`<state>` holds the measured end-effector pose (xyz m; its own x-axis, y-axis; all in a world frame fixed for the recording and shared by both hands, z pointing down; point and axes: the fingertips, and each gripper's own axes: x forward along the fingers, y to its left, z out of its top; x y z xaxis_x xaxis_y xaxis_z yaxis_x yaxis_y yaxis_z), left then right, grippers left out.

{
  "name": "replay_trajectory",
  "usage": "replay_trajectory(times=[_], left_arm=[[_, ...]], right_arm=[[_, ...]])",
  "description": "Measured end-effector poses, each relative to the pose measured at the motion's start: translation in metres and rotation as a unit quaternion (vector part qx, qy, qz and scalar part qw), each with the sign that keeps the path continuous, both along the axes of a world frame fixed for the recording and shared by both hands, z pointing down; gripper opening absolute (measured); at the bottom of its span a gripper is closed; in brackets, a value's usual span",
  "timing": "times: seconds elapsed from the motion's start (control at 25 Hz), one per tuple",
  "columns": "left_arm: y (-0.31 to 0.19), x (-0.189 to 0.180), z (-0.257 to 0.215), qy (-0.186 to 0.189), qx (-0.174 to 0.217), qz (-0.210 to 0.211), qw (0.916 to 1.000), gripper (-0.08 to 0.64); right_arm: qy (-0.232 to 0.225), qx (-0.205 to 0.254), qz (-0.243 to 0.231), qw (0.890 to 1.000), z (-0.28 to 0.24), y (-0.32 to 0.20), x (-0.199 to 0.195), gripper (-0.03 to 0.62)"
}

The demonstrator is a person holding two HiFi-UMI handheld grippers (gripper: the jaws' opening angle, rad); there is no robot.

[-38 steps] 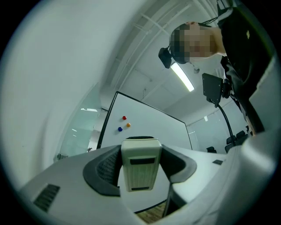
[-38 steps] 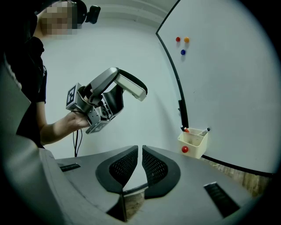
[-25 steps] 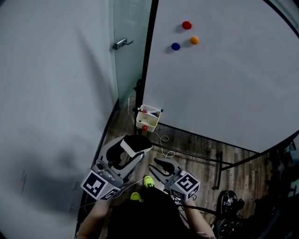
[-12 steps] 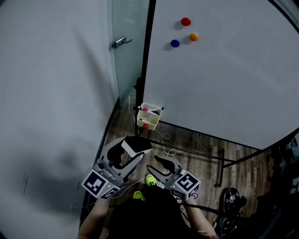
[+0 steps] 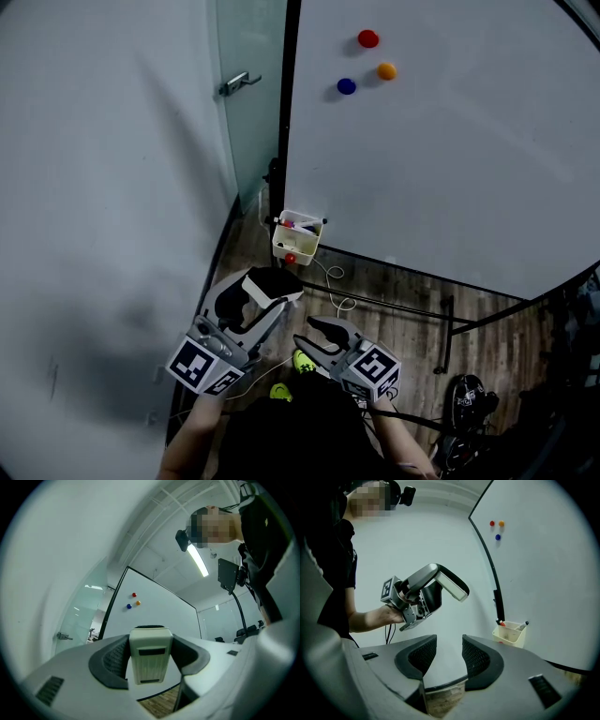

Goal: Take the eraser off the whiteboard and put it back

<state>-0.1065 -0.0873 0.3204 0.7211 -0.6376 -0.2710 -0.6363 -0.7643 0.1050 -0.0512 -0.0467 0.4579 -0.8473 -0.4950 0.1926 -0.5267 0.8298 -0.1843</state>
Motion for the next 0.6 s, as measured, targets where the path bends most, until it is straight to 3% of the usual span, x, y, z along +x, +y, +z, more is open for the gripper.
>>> replay_trajectory(times=[0.6], left_arm=[[-0.073,0.017,0.026,-0.017,-0.035,-0.036,0.9986,0.285]], right_arm=[[-0.004,-0.025,-0.016,1.000,0.008,-0.054,0.020,0.154]])
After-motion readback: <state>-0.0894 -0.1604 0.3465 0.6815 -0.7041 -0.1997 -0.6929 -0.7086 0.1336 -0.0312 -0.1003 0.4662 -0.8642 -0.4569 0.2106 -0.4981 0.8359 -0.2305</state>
